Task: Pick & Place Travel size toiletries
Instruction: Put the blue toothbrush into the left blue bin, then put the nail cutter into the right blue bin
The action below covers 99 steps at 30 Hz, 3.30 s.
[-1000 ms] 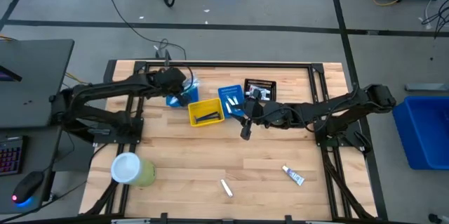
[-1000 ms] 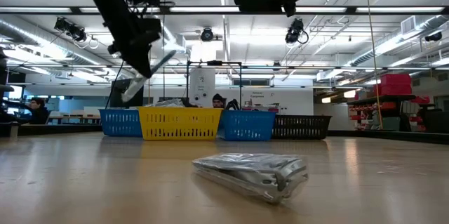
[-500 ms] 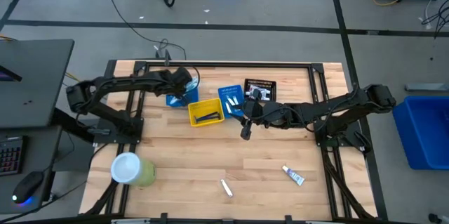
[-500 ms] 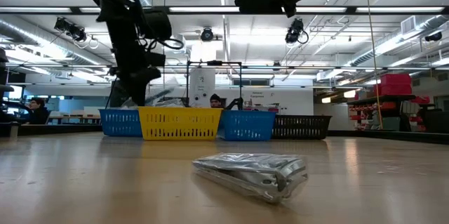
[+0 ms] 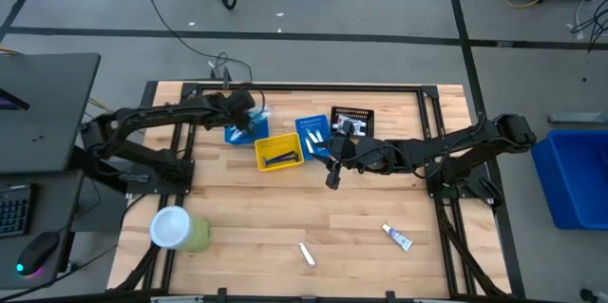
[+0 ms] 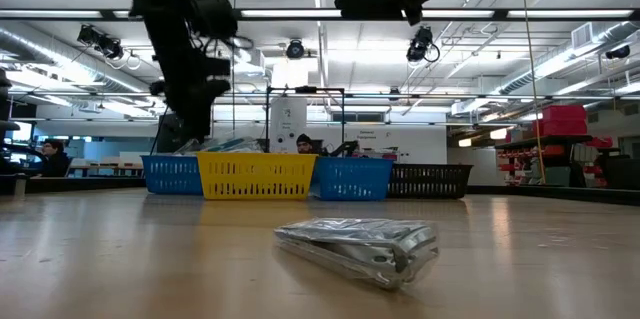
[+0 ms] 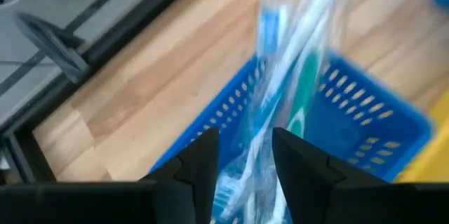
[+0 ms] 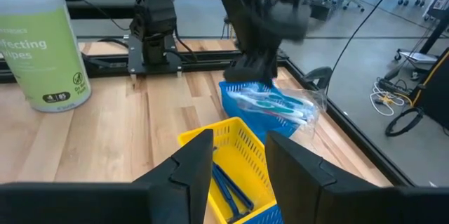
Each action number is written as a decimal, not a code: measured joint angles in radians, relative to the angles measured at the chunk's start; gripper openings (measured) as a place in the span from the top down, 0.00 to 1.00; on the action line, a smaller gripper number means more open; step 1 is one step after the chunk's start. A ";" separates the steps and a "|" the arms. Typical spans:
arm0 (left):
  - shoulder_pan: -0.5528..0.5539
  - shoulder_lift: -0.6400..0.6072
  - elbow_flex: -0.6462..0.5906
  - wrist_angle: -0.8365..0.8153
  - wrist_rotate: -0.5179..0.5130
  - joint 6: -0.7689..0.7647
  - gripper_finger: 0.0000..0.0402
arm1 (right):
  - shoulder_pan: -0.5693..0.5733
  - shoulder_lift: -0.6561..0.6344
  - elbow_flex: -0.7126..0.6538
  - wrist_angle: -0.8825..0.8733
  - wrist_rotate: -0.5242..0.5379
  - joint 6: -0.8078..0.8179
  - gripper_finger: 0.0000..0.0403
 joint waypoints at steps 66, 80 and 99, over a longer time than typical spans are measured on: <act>-0.934 0.769 0.361 0.674 0.480 0.486 0.56 | 0.003 0.000 -0.203 -0.056 -0.001 0.406 0.72; -0.899 0.680 0.349 0.588 0.312 0.399 0.87 | 0.003 -0.050 -0.203 -0.093 0.040 0.398 0.74; -0.326 0.459 0.354 0.448 0.232 0.473 0.82 | 0.004 -0.209 -0.203 -0.577 0.070 0.500 0.77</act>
